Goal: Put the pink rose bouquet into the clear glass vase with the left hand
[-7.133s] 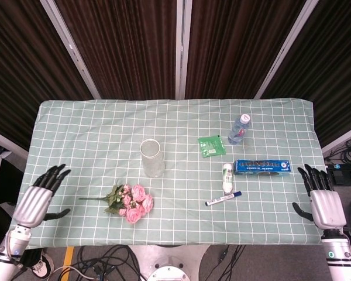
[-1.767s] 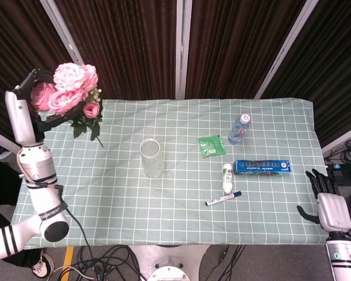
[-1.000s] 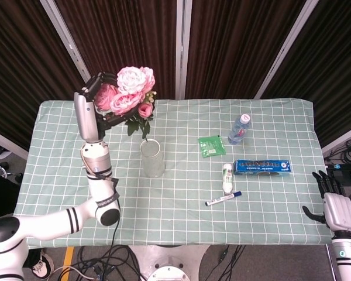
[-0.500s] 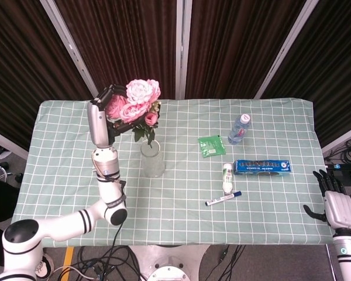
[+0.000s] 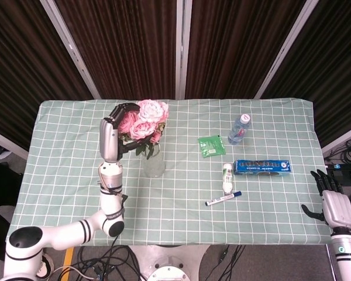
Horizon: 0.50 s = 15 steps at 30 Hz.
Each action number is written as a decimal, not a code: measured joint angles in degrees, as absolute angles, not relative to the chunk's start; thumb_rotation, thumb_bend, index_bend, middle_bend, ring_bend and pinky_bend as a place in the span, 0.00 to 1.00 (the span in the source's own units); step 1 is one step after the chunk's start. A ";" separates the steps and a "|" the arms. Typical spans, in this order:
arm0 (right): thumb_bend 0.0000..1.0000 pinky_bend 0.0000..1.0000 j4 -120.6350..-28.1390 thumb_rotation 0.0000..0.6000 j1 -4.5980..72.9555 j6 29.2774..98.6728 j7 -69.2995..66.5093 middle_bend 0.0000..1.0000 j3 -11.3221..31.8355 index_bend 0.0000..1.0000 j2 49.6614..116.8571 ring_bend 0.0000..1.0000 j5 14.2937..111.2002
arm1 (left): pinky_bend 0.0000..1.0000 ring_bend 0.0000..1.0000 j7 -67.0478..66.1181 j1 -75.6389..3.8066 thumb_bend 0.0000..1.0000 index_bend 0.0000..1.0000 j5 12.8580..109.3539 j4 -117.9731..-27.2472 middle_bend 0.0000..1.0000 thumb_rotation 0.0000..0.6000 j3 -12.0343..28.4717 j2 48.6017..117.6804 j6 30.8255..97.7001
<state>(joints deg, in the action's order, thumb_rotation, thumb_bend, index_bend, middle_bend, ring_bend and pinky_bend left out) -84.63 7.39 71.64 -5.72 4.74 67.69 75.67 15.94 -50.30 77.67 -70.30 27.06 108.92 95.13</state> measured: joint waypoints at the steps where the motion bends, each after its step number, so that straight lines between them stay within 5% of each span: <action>1: 0.15 0.00 -84.61 1.00 7.40 71.54 -5.70 0.00 4.72 0.00 67.72 0.00 75.61 | 0.43 0.27 16.12 -49.96 0.12 0.24 77.97 -70.76 0.30 1.00 26.77 108.80 95.04; 7: 0.15 0.00 -84.25 1.00 7.61 71.03 -5.78 0.00 4.69 0.00 67.97 0.00 75.42 | 0.23 0.10 16.71 -48.48 0.06 0.12 79.35 -72.28 0.08 1.00 25.49 108.24 94.70; 15: 0.15 0.00 -83.96 1.00 7.68 70.94 -6.01 0.00 4.69 0.00 68.18 0.00 75.43 | 0.14 0.03 18.48 -46.94 0.00 0.10 80.54 -73.54 0.00 1.00 24.89 107.39 94.30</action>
